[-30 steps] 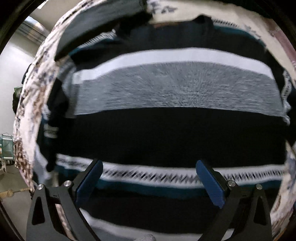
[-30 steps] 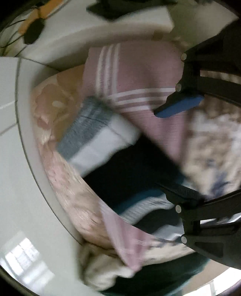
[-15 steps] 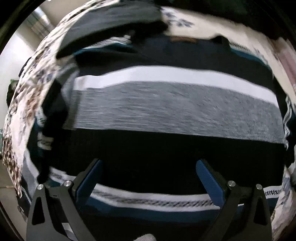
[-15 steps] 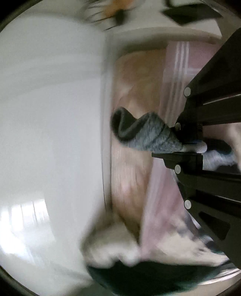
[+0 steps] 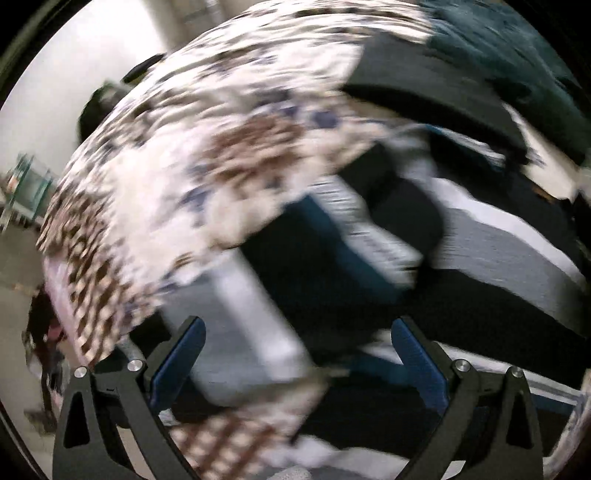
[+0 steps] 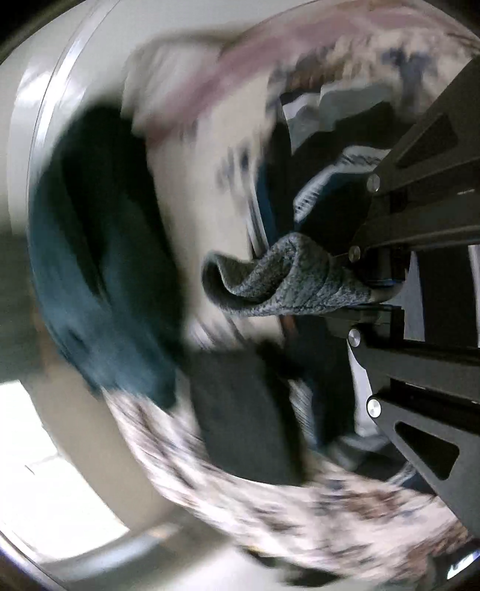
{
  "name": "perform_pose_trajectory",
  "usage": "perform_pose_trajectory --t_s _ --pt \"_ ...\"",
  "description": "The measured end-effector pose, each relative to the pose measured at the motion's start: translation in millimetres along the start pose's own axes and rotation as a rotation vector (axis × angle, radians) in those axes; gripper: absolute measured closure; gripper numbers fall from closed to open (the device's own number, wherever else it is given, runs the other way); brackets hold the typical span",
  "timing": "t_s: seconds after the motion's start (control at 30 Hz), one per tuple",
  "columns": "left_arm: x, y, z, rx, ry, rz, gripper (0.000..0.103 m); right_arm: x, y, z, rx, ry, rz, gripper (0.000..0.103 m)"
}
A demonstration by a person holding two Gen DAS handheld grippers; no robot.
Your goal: Fold small clothes
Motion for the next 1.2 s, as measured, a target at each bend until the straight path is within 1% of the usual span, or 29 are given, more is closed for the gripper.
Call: perform_pose_trajectory --t_s 0.1,0.13,0.17,0.2,0.23,0.27,0.3,0.33,0.37,0.4,0.43,0.47,0.5,0.57,0.63,0.73,0.77,0.83,0.87,0.9,0.93,0.97,1.0,1.03,1.07,1.1,1.13,1.17,1.2 --pt "-13 37 7 0.045 0.024 -0.024 0.0 -47 92 41 0.159 0.062 0.019 0.097" --pt "-16 46 11 0.056 0.032 -0.028 0.0 -54 115 56 0.193 0.079 0.031 0.097" --pt "-22 59 14 0.073 0.043 -0.03 0.0 -69 135 68 0.231 0.097 0.05 0.097" --pt "-25 66 17 0.085 0.05 -0.031 0.0 -72 146 82 0.252 0.107 0.06 0.097" --pt "-27 73 20 0.095 0.057 -0.032 0.0 -84 159 90 0.277 0.126 0.072 0.097" --pt "-31 83 24 0.114 0.069 -0.027 0.0 -95 168 99 0.302 0.163 0.082 0.097" --pt "-31 88 28 0.125 0.076 -0.024 0.0 -103 170 105 0.31 0.219 0.077 0.092" --pt "-31 98 32 0.144 0.085 -0.022 0.0 -110 171 113 0.298 0.292 0.045 0.086" --pt "-30 102 35 0.158 0.092 -0.016 0.0 -108 167 116 0.278 0.328 0.003 0.077" --pt "-27 114 41 0.189 0.099 -0.009 0.0 -101 161 116 0.233 0.358 -0.069 0.06" --pt "-24 127 49 0.225 0.104 -0.005 0.0 -92 153 117 0.182 0.365 -0.134 0.042" --pt "-22 133 54 0.246 0.111 -0.004 0.0 -79 141 116 0.137 0.352 -0.166 0.038" --pt "-21 145 64 0.286 0.129 0.003 0.0 -63 127 116 0.11 0.332 -0.17 0.036" --pt "-21 164 82 0.37 0.172 0.024 0.0 -39 103 121 0.087 0.319 -0.147 0.035" --pt "-27 181 105 0.489 0.234 0.08 0.0 -18 77 128 0.079 0.33 -0.097 0.035" --pt "-44 203 137 0.703 0.318 0.183 0.0 4 50 144 0.077 0.361 -0.041 0.035" --pt "-52 211 147 0.805 0.339 0.224 0.0 9 40 147 0.079 0.37 -0.023 0.035" --pt "-62 219 156 0.928 0.348 0.291 0.0 16 19 153 0.08 0.389 0.006 0.035" --pt "-70 224 163 1.0 0.371 0.315 0.0 19 11 157 0.075 0.402 0.015 0.035" --pt "-78 229 172 1.09 0.379 0.345 0.001 22 3 159 0.062 0.414 0.02 0.035" --pt "-83 233 179 1.148 0.376 0.354 0.0 25 -4 160 0.046 0.42 0.022 0.035" --pt "-92 239 188 1.214 0.379 0.341 0.001 27 -8 162 0.028 0.424 0.02 0.035" --pt "-97 242 192 1.25 0.376 0.341 0.002 28 -8 162 0.025 0.426 0.017 0.035" --pt "-100 246 197 1.289 0.368 0.335 0.013 29 -7 163 0.029 0.424 0.017 0.035" --pt "-102 252 200 1.338 0.334 0.32 0.017 30 -5 164 0.036 0.42 0.016 0.035" --pt "-101 257 203 1.359 0.308 0.309 0.023 31 -1 164 0.043 0.419 0.007 0.035" --pt "-99 260 204 1.371 0.279 0.288 0.038 31 2 165 0.053 0.418 -0.001 0.035" --pt "-96 265 202 1.372 0.237 0.26 0.048 32 6 165 0.062 0.415 -0.003 0.035" --pt "-93 268 198 1.36 0.203 0.233 0.067 32 9 165 0.067 0.41 -0.007 0.035"
Point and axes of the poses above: each gripper's, at about its wrist camera, not at the fingertips, and x roughly against the way its jaws point, y to its left, z to its underside, the point moved 3 cm from there along -x, roughly the way its jaws point, and after that the axes turned 1 degree about y, right-handed, at the moved point
